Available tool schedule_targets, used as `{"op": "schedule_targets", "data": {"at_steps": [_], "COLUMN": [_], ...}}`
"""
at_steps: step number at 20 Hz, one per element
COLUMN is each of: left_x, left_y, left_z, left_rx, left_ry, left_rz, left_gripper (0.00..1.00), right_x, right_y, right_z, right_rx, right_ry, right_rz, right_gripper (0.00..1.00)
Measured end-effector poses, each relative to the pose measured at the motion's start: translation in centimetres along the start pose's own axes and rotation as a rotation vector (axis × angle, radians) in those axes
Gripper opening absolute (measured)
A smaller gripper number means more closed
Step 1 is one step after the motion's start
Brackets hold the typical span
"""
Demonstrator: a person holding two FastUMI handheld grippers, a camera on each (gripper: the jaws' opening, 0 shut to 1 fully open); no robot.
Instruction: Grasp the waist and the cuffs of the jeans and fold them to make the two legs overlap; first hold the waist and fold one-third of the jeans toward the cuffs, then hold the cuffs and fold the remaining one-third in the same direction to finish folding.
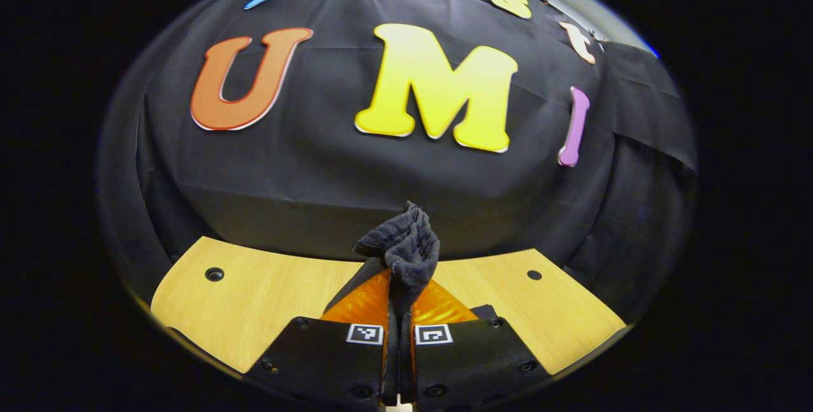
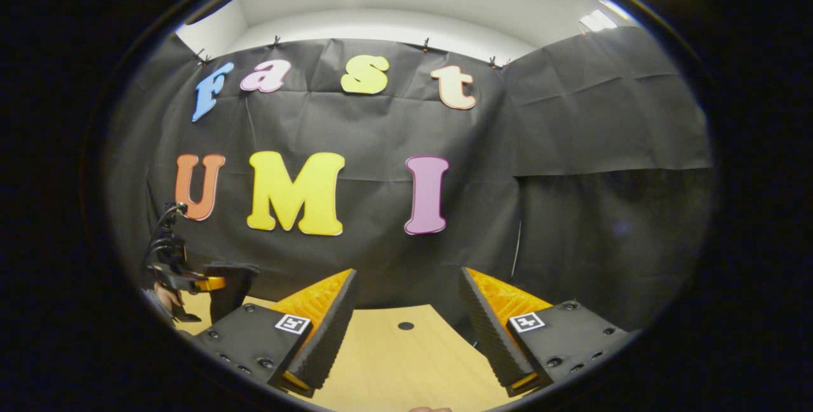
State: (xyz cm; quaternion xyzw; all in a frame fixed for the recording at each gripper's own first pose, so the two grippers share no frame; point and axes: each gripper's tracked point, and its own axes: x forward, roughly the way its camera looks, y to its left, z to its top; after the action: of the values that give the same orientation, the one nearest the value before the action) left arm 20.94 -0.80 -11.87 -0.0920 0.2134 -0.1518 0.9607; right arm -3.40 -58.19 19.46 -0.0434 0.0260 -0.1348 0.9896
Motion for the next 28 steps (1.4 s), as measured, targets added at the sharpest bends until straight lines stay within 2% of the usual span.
{"op": "schedule_targets", "data": {"at_steps": [2, 4, 5, 6, 7, 8, 10, 13, 18, 20, 21, 23, 26, 27, 28], "left_x": [0.7, 1.6, 2.1, 2.5, 2.8, 3.0, 3.5, 4.1, 4.2, 3.7, 3.3, 2.5, 0.7, 0.3, -0.3], "left_y": [-3.3, -5.6, -6.7, -7.9, -8.7, -9.2, -9.7, -9.7, -9.6, -10.9, -11.5, -12.3, -13.9, -14.2, -14.5], "left_z": [-2.6, -5.1, -6.9, -8.6, -10.1, -11.4, -13.9, -15.5, -16.0, -17.0, -16.9, -16.2, -15.3, -14.8, -14.4], "left_rx": [0.024, 0.097, 0.136, 0.175, 0.220, 0.275, 0.397, 0.534, 0.601, 0.617, 0.631, 0.645, 0.610, 0.595, 0.576], "left_ry": [0.055, 0.098, 0.120, 0.145, 0.170, 0.187, 0.211, 0.224, 0.227, 0.235, 0.230, 0.194, 0.154, 0.142, 0.131], "left_rz": [-0.051, -0.072, -0.080, -0.087, -0.087, -0.082, -0.075, -0.073, -0.099, -0.164, -0.173, -0.193, -0.224, -0.229, -0.238], "left_gripper": [0.04, 0.04, 0.04, 0.05, 0.04, 0.04, 0.04, 0.04, 0.05, 0.08, 0.39, 1.00, 0.99, 0.99, 0.99], "right_x": [-0.3, -0.6, -0.7, -0.9, -1.0, -1.2, -1.6, -2.0, -2.0, -2.1, -2.1, -1.8, -1.8, -1.7, -1.6], "right_y": [-1.2, -2.2, -2.6, -3.1, -3.4, -3.9, -4.7, -5.7, -5.6, -5.2, -4.8, -3.8, -2.9, -2.7, -2.3], "right_z": [-0.4, -0.6, -0.8, -1.1, -1.3, -1.3, -1.1, -1.2, -1.2, -1.0, -0.9, -0.6, -0.4, -0.3, -0.3], "right_rx": [0.013, 0.037, 0.041, 0.037, 0.033, 0.033, 0.036, 0.032, 0.051, 0.050, 0.049, 0.049, 0.042, 0.045, 0.051], "right_ry": [0.010, 0.017, 0.021, 0.028, 0.032, 0.033, 0.031, 0.036, 0.037, 0.034, 0.033, 0.029, 0.019, 0.016, 0.013], "right_rz": [-0.027, -0.047, -0.056, -0.067, -0.077, -0.086, -0.101, -0.125, -0.127, -0.119, -0.113, -0.100, -0.087, -0.083, -0.079], "right_gripper": [0.98, 0.94, 0.97, 0.94, 0.95, 0.97, 0.94, 0.94, 0.94, 0.98, 0.94, 0.98, 0.97, 0.94, 0.98]}}
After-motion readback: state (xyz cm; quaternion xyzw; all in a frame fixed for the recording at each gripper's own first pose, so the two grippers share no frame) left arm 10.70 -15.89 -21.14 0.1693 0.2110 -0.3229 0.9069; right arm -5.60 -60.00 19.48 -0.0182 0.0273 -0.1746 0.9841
